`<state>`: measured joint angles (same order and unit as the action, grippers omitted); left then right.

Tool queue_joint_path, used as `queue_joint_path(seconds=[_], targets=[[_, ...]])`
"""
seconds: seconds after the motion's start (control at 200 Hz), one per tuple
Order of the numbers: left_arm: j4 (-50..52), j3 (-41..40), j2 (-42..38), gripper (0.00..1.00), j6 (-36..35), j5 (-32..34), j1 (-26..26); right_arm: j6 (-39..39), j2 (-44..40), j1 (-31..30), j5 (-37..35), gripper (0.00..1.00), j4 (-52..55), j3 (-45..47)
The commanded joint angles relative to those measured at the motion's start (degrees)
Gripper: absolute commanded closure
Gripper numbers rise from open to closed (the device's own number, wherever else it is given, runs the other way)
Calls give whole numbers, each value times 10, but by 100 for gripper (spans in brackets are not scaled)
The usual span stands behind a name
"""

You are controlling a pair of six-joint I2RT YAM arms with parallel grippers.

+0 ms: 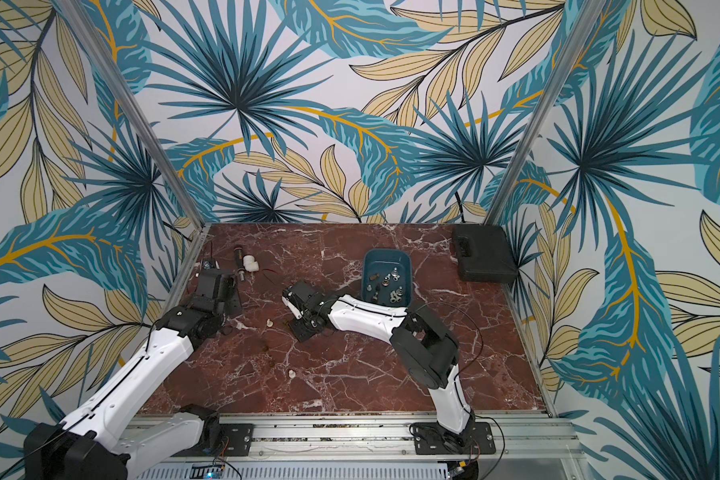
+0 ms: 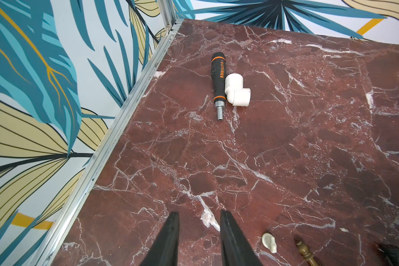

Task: Put the chess pieces into the storage box
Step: Pick up the chess piece at the center of the board.

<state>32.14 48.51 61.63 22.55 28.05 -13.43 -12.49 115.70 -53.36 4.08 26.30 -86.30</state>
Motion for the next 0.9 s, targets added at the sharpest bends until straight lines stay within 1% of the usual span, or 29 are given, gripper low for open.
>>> queue_joint_path(seconds=[0.0,0.285,0.496,0.771,0.897], targets=[[-20,-3,-9,67,-1,-14,6,12,16,-1,-4,62,26,-13],[-19,1,-13,67,-6,-17,9,12,33,-1,-2,63,35,-14],[-20,-1,-12,67,-4,-24,9,12,38,-1,1,68,32,-12],[-16,-1,-14,67,-1,-29,9,13,44,-1,-2,69,28,-18],[-14,-1,-16,67,-1,-29,9,13,44,-1,0,74,28,-20]])
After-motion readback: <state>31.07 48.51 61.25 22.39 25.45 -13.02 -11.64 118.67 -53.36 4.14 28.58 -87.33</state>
